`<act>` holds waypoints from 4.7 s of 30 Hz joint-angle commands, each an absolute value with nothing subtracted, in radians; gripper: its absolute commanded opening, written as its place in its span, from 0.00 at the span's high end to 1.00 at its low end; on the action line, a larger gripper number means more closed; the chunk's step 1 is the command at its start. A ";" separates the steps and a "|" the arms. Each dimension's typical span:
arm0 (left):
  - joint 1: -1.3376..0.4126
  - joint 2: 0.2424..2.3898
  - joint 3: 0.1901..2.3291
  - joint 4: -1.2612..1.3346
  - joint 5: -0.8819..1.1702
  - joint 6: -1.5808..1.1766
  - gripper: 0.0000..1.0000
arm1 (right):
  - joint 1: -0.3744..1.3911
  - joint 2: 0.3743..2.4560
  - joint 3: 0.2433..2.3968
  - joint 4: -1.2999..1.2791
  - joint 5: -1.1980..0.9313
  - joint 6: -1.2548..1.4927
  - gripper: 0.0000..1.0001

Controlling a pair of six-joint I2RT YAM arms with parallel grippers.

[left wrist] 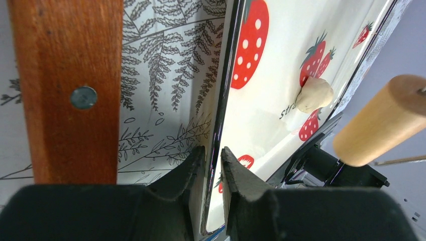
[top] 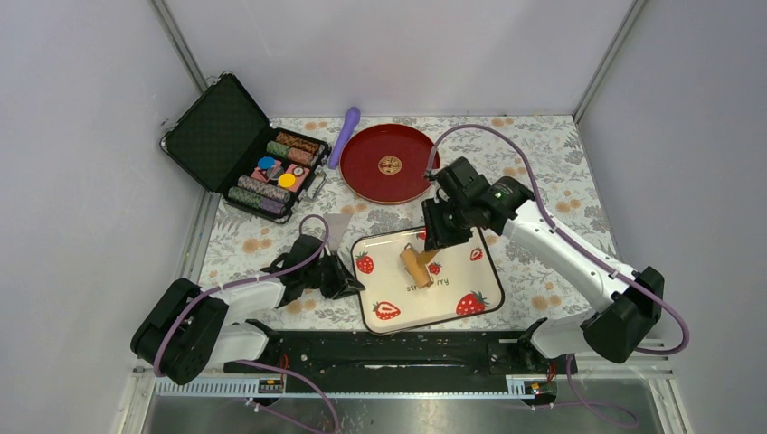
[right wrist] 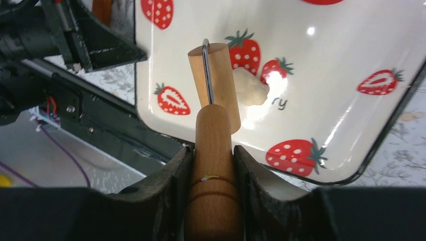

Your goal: Roll out the dumpling wrappers from the dough

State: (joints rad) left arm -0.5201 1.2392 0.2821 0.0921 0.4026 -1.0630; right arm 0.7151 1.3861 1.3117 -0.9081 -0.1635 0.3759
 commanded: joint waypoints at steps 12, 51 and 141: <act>-0.530 1.271 0.255 -0.040 0.280 -1.019 0.82 | 0.709 1.454 1.377 -1.024 -0.030 0.394 1.00; -0.536 1.293 0.261 -0.041 0.279 -1.012 0.84 | 0.710 1.516 1.164 -0.984 0.148 0.372 1.00; -0.340 1.221 0.322 -0.210 0.270 -0.795 1.00 | 0.729 1.585 1.238 -0.866 -0.018 0.249 1.00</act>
